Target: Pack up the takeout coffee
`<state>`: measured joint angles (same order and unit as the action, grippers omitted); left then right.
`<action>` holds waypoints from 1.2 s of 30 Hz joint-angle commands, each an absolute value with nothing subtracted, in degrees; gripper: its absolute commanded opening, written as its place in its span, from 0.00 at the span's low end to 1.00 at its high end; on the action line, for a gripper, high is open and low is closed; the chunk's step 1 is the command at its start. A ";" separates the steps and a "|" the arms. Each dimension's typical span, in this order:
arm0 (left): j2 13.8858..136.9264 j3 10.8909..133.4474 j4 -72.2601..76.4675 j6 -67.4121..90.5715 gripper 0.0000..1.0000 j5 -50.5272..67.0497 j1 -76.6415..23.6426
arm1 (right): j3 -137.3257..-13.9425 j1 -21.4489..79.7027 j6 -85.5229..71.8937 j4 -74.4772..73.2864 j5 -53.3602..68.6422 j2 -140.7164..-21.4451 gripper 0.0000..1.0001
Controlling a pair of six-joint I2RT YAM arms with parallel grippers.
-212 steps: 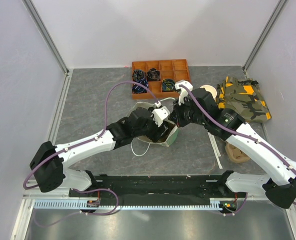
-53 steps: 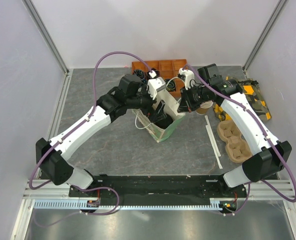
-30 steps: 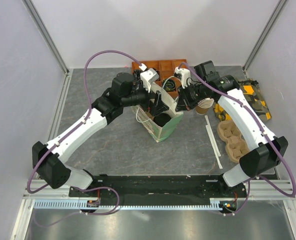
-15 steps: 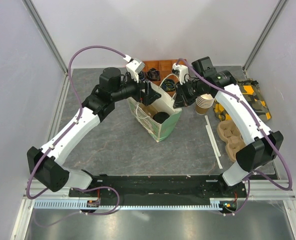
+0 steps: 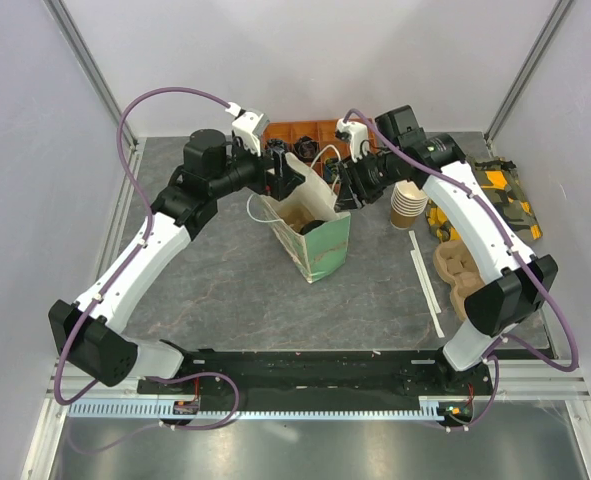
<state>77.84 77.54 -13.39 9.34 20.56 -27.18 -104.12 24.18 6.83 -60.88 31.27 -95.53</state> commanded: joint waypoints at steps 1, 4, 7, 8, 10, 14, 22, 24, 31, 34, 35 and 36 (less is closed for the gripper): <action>76.64 78.84 -13.97 9.05 0.97 18.46 -25.93 | -108.19 24.61 6.77 -59.33 32.34 -96.24 0.50; 76.90 78.93 -14.68 8.62 0.97 17.93 -25.66 | -108.98 24.70 6.77 -58.89 31.91 -96.50 0.53; 77.17 78.75 -15.03 8.44 0.97 18.10 -25.31 | -109.68 24.70 6.59 -58.71 31.64 -96.85 0.53; 77.34 78.84 -15.12 8.35 0.97 18.28 -25.31 | -109.86 24.70 6.59 -58.54 31.64 -96.77 0.54; 77.26 78.92 -14.94 8.26 0.97 18.72 -25.31 | -110.30 24.70 6.50 -58.54 31.55 -96.86 0.55; 77.61 79.10 -14.94 8.09 0.97 19.25 -25.31 | -110.74 24.78 6.07 -58.18 31.64 -96.59 0.60; 77.70 79.54 -14.85 8.00 0.97 20.30 -25.31 | -110.92 24.79 7.20 -58.10 32.61 -94.93 0.76; 77.70 79.28 -14.94 7.82 0.97 20.56 -25.31 | -110.31 24.79 7.91 -57.92 33.13 -94.40 0.77; 77.78 78.49 -16.08 7.47 0.96 20.13 -25.40 | -109.42 24.87 7.91 -57.92 33.05 -93.17 0.79; 77.43 77.78 -16.08 7.56 0.96 20.21 -25.40 | -109.25 24.87 7.73 -58.01 32.78 -92.81 0.79; 77.43 77.61 -16.17 7.65 0.96 20.04 -25.40 | -109.34 24.87 7.73 -57.92 32.61 -92.81 0.80; 77.26 77.61 -16.08 7.65 0.96 20.04 -25.31 | -109.42 24.87 7.56 -57.92 32.17 -92.64 0.80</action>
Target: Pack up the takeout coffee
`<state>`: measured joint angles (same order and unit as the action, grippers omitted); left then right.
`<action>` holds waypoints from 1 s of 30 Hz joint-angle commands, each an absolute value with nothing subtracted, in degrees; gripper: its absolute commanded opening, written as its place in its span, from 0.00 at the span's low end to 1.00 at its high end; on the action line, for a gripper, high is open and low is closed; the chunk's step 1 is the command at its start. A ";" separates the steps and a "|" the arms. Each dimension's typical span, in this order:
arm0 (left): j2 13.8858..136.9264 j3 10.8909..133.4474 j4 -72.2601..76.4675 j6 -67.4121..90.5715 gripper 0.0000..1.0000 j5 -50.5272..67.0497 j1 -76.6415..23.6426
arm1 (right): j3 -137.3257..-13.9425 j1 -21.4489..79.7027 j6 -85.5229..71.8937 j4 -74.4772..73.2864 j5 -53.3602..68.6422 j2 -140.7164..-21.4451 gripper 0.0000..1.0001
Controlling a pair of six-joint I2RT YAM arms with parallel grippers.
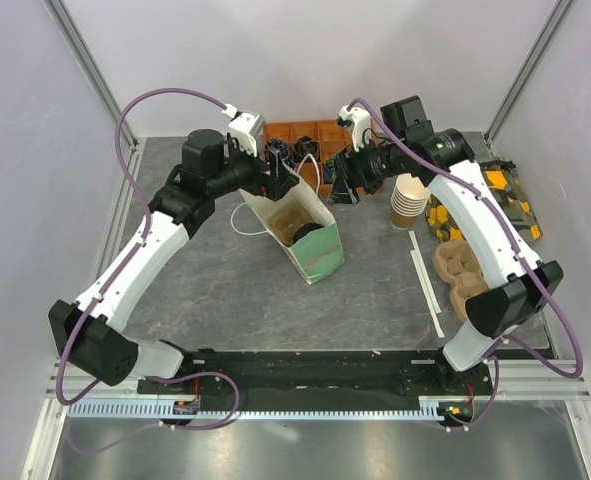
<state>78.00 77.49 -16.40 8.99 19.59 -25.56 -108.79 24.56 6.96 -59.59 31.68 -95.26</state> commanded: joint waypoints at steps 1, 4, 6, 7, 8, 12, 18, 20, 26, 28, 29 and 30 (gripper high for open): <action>77.17 77.43 -16.08 7.65 0.96 20.04 -25.31 | -109.51 24.87 7.47 -58.18 31.12 -92.55 0.80; 76.73 77.43 -16.08 7.56 0.96 20.04 -25.31 | -110.04 24.78 7.99 -59.23 28.23 -91.94 0.80; 76.29 77.43 -16.08 7.30 0.96 19.78 -25.31 | -110.91 24.35 8.70 -60.81 27.25 -91.50 0.80; 76.03 77.52 -16.17 7.12 0.96 19.69 -25.23 | -111.27 24.00 8.88 -62.56 26.72 -91.32 0.80; 75.76 77.69 -16.17 6.86 0.96 19.60 -25.22 | -111.53 23.12 9.22 -63.36 25.94 -90.97 0.80; 74.45 78.05 -16.08 7.47 0.96 19.60 -24.26 | -110.31 20.39 9.49 -66.69 23.73 -87.81 0.80; 72.51 78.05 -15.56 8.88 0.96 20.83 -23.29 | -102.58 18.55 10.98 -69.95 17.15 -80.43 0.79; 71.46 78.05 -15.29 8.96 0.96 20.57 -23.20 | -98.38 18.02 12.12 -70.92 15.91 -77.63 0.75; 69.09 78.13 -15.56 9.84 0.97 19.69 -21.10 | -83.78 17.58 16.43 -71.37 8.71 -71.12 0.60; 68.73 78.83 -15.82 11.41 0.97 19.69 -19.35 | -78.26 17.58 17.05 -70.23 5.56 -70.49 0.56; 68.64 79.10 -16.08 12.12 0.97 19.95 -18.81 | -76.48 17.58 17.14 -69.44 4.58 -69.79 0.53; 68.56 79.45 -16.69 12.65 0.97 20.04 -18.29 | -74.81 17.67 17.40 -68.22 3.18 -69.61 0.51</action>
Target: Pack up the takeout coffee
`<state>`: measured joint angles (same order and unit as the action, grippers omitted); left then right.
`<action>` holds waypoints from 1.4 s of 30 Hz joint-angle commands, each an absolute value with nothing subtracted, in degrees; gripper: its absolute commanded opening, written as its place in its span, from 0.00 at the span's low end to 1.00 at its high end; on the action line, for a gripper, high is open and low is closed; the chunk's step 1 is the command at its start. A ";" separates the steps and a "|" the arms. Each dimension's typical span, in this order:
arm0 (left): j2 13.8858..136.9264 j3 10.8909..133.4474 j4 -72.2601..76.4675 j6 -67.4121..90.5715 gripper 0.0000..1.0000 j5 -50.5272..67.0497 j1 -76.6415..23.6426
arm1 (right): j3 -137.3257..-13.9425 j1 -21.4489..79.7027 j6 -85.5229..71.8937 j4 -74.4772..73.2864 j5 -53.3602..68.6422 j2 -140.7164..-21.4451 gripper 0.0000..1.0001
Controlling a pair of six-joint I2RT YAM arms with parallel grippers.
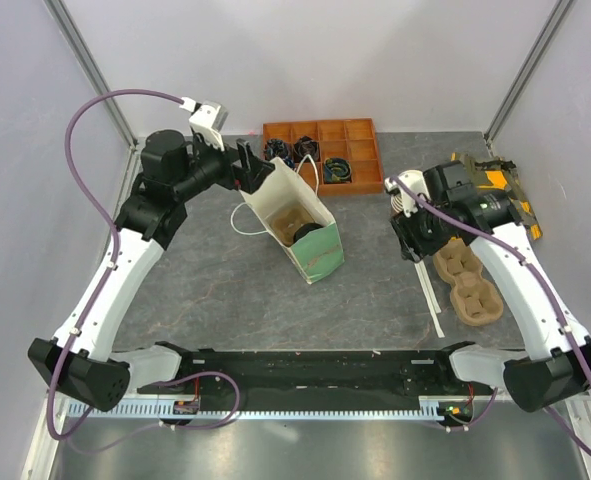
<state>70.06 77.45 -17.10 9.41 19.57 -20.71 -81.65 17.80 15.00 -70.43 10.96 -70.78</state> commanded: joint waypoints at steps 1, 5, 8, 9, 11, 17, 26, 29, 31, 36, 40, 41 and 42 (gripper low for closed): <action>68.47 79.98 -16.96 13.35 0.97 20.39 -17.41 | -71.40 17.67 18.45 -67.51 1.51 -69.52 0.50; 67.41 80.24 -17.58 12.75 0.97 19.60 -16.61 | -61.72 17.58 20.73 -62.41 -2.88 -67.95 0.42; 66.97 80.51 -18.02 12.13 0.97 18.63 -16.09 | -55.30 17.67 21.18 -57.67 -7.19 -69.07 0.39; 66.89 80.59 -18.19 12.04 0.97 18.55 -15.91 | -54.33 17.58 21.44 -56.53 -7.90 -69.78 0.39; 66.71 80.60 -18.46 11.52 0.97 18.19 -15.82 | -51.60 17.58 22.32 -55.38 -9.31 -71.62 0.37; 67.06 80.42 -18.11 10.99 0.98 17.67 -15.73 | -50.37 17.31 23.29 -53.97 -10.46 -78.30 0.37; 67.76 80.86 -17.49 11.08 0.98 17.67 -15.82 | -49.13 16.44 28.12 -49.22 -8.97 -84.63 0.41; 67.85 81.39 -17.67 10.64 0.98 17.58 -15.82 | -49.39 15.56 29.44 -49.22 -6.51 -86.13 0.44; 67.94 81.83 -18.10 10.20 0.98 17.49 -15.82 | -49.57 14.86 30.14 -49.48 -4.41 -87.01 0.45; 68.64 82.88 -18.46 9.76 0.98 17.67 -15.82 | -49.92 13.19 32.96 -49.75 -0.88 -87.80 0.47; 69.34 83.49 -18.54 9.49 0.98 17.84 -15.82 | -49.57 12.39 34.01 -48.96 -0.09 -89.12 0.45; 69.52 83.93 -18.63 9.41 0.98 17.75 -15.73 | -49.57 11.87 34.10 -48.69 -0.09 -89.47 0.45; 69.70 84.11 -18.63 9.40 0.98 17.93 -15.82 | -49.66 11.60 34.19 -48.78 -0.17 -89.82 0.44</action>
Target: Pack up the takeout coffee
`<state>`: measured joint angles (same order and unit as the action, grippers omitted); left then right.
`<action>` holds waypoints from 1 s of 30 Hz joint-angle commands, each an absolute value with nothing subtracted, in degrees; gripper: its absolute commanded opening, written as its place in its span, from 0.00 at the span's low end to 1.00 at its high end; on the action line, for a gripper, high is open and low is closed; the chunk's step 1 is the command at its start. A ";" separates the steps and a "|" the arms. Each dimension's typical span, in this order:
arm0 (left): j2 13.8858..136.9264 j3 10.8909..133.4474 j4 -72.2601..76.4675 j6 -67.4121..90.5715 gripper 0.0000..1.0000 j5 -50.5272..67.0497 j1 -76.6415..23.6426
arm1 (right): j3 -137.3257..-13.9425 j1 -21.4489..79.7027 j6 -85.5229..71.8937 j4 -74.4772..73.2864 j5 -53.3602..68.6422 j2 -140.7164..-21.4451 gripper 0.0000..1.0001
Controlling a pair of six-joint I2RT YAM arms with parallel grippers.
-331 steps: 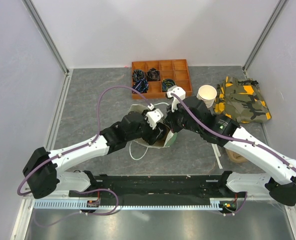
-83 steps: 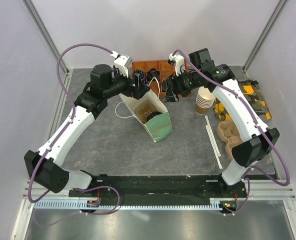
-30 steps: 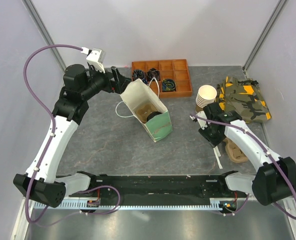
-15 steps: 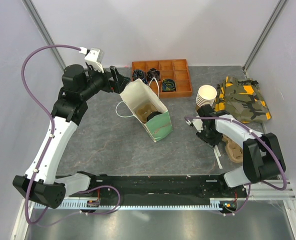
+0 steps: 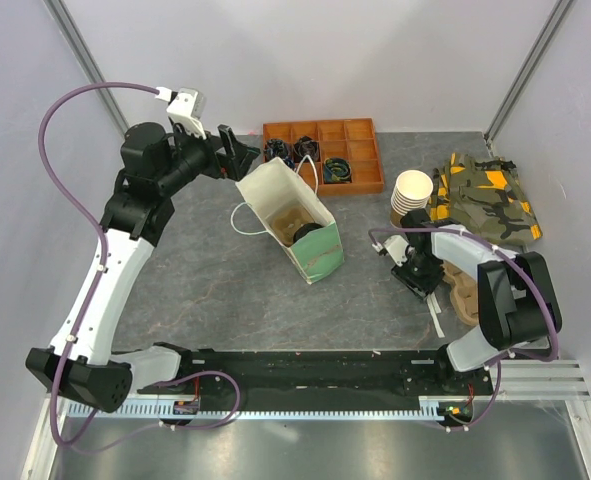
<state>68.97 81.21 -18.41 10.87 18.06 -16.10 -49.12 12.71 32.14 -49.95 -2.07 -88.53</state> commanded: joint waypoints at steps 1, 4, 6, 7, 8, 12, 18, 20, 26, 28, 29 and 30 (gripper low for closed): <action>69.87 84.20 -18.55 9.32 0.98 17.84 -15.82 | -49.66 11.43 34.19 -48.43 -0.09 -90.17 0.45; 70.22 84.55 -18.81 9.32 0.98 18.02 -15.82 | -49.83 11.16 34.45 -47.99 1.58 -90.97 0.44; 70.22 84.73 -18.90 9.32 0.98 18.11 -15.82 | -50.10 11.16 34.89 -48.16 2.89 -91.05 0.44; 70.22 84.64 -18.81 9.32 0.98 18.19 -15.82 | -50.27 11.08 35.15 -48.34 3.42 -90.97 0.43; 70.22 84.64 -18.98 9.23 0.98 18.28 -15.82 | -50.53 11.07 35.50 -48.51 3.95 -90.79 0.43; 70.49 84.64 -18.90 9.32 0.98 18.37 -15.82 | -51.06 11.16 37.26 -49.57 6.15 -90.79 0.41; 70.84 84.81 -18.98 9.32 0.98 18.37 -15.82 | -51.42 11.16 37.71 -49.14 6.59 -91.23 0.26; 70.93 84.90 -18.98 9.32 0.98 18.11 -15.82 | -50.98 11.25 37.09 -48.34 5.37 -91.41 0.22; 71.37 84.99 -18.72 9.14 0.98 17.67 -15.91 | -50.98 12.74 33.67 -45.53 4.39 -92.37 0.27; 71.28 84.99 -18.72 9.14 0.98 17.49 -15.91 | -51.06 13.27 32.62 -45.53 5.18 -92.46 0.19; 71.45 85.08 -18.72 9.14 0.98 17.32 -15.82 | -51.50 13.62 32.17 -45.70 5.62 -92.29 0.12; 71.37 85.17 -18.72 9.14 0.98 17.31 -15.91 | -51.94 13.71 31.73 -45.96 6.15 -91.50 0.00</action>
<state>71.31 82.83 -19.68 10.81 18.04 -16.10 -50.00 12.45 34.30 -49.47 2.83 -91.35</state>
